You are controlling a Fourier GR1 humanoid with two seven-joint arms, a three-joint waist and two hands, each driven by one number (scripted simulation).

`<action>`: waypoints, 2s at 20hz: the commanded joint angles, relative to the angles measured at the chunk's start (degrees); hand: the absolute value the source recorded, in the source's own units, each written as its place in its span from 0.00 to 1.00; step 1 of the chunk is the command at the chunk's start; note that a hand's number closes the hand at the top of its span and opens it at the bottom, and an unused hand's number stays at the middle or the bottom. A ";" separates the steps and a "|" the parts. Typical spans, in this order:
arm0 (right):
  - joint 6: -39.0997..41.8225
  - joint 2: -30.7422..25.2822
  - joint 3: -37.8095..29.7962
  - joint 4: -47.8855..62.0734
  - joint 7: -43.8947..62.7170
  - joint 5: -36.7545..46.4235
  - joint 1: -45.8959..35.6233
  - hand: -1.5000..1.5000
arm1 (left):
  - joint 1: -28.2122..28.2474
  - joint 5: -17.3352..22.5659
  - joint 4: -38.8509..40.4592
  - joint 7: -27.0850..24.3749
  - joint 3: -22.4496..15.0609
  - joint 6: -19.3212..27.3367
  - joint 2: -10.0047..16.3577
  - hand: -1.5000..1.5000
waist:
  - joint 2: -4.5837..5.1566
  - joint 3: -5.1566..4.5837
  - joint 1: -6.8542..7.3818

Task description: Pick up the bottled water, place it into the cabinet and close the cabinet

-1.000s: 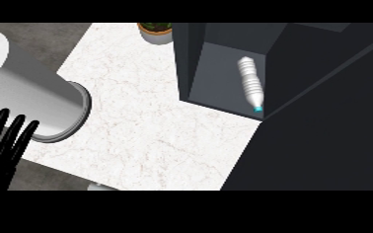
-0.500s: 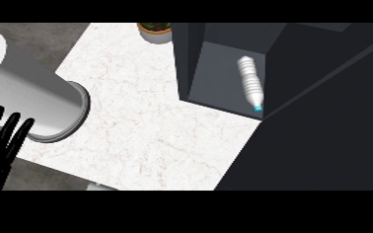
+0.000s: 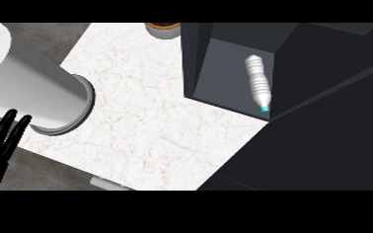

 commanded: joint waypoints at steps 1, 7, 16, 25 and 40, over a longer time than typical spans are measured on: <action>-2.56 4.82 5.70 3.24 3.72 -4.17 -1.98 1.00 | -0.52 0.38 0.49 0.14 0.74 -0.61 0.55 0.00 | 0.60 0.21 0.69; -5.78 7.38 0.74 5.76 7.77 -4.09 -7.42 1.00 | -0.47 0.66 1.15 0.18 0.79 -1.14 0.42 0.00 | -0.06 0.19 -0.29; -6.70 10.56 -3.76 16.75 18.24 -2.81 -24.44 1.00 | -0.56 0.91 2.65 0.59 1.11 -1.47 0.57 0.00 | -0.98 0.37 -0.85; -12.39 20.61 -8.07 33.70 26.70 -3.75 -41.99 1.00 | -0.32 1.39 3.86 0.62 1.61 -2.34 0.56 0.00 | -1.40 0.77 -1.79; -36.10 23.57 -20.60 67.90 20.70 0.71 -74.18 1.00 | 0.70 2.87 6.66 -0.25 4.21 -4.11 0.25 0.00 | -1.42 1.35 -4.70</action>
